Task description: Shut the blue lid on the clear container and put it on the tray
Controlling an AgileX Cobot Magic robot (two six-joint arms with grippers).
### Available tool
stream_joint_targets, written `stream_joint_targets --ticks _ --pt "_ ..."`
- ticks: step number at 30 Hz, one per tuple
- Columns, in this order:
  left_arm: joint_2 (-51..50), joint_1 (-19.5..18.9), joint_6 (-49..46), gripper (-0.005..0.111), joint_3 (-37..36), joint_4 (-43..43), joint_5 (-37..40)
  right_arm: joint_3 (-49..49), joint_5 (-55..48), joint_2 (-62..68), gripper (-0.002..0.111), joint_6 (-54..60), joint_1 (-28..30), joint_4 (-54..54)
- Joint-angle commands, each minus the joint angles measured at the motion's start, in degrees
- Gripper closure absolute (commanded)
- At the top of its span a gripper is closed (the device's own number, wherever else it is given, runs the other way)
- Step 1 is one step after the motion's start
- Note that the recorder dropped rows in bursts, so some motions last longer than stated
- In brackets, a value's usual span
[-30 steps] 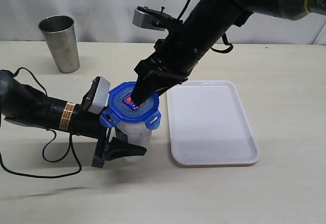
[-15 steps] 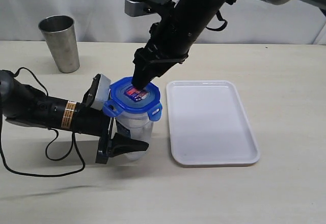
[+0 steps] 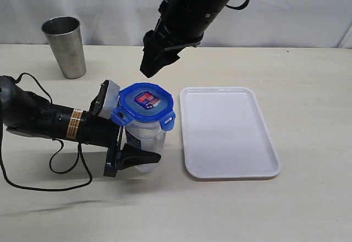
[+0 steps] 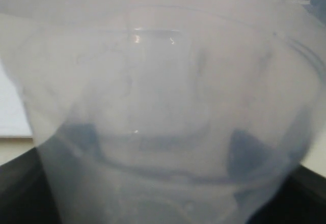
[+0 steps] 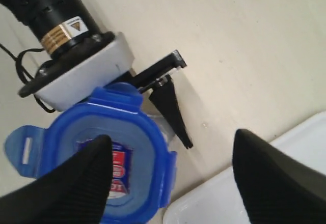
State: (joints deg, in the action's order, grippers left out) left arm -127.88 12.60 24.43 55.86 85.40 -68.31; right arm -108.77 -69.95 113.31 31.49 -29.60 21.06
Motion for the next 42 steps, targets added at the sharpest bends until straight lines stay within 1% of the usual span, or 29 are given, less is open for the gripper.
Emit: stream_joint_targets --ticks 1,3,5,6,8,9,13,16,18,21,24,28,29,35,38,42 --pt "0.37 0.15 0.08 0.107 0.22 -1.27 -1.65 -0.44 -0.01 -3.48 0.054 0.21 -6.93 -4.43" --pt "0.37 0.15 0.08 0.107 0.22 -1.27 -1.65 -0.44 -0.01 -3.88 0.058 -4.48 -11.2 -10.52" --pt "0.37 0.15 0.08 0.107 0.22 -1.27 -1.65 -0.34 -0.01 -3.88 0.058 -11.07 -14.53 -17.21" --pt "0.37 0.15 0.08 0.107 0.22 -1.27 -1.65 -0.16 -0.01 -3.53 0.058 -14.25 -16.94 -22.48" --pt "0.37 0.15 0.41 0.107 0.22 -1.27 -1.65 1.01 -0.01 -3.17 0.058 -19.12 -19.63 -28.45" --pt "0.37 0.15 0.89 0.107 0.22 -1.27 -1.65 2.07 -0.01 -2.95 0.058 -19.82 -21.29 -29.84" --pt "0.37 0.15 1.02 0.107 0.22 -1.27 -1.65 5.54 -0.01 -2.83 0.058 -22.06 -24.28 -30.93" --pt "0.37 0.15 1.02 0.107 0.22 -1.27 -1.65 7.57 -0.01 -2.83 0.058 -24.44 -24.55 -32.66" --pt "0.37 0.15 1.02 0.107 0.22 -1.27 -1.65 8.79 -0.01 -2.83 0.058 -26.89 -24.55 -35.91" --pt "0.37 0.15 1.02 0.107 0.22 -1.27 -1.65 10.19 2.02 -2.83 0.058 -29.11 -24.55 -38.63" --pt "0.37 0.15 1.02 0.107 0.22 -1.27 -1.65 11.9 3.78 -2.83 0.059 -28.69 -24.55 -36.98" --pt "0.37 0.15 1.02 0.107 0.22 -1.27 -1.65 13.5 3.78 -2.83 0.06 -22.44 -24.55 -30.99" --pt "0.37 0.15 1.02 0.107 0.22 -1.27 -1.65 13.5 3.78 -2.96 0.059 -21.27 -24.55 -29.91" --pt "0.37 0.15 1.02 0.107 0.22 -1.27 -1.65 13.5 2.84 -5.06 0.044 -20.59 -24.45 -30.12" --pt "0.37 0.15 1.02 0.107 0.22 -1.27 -1.65 13.5 3.5 -6.95 0.044 -20.2 -24.45 -30.12" --pt "0.37 0.15 1.14 0.107 0.22 -1.27 -1.65 13.5 7.45 -10.08 0.044 -20.6 -24.45 -29.5"
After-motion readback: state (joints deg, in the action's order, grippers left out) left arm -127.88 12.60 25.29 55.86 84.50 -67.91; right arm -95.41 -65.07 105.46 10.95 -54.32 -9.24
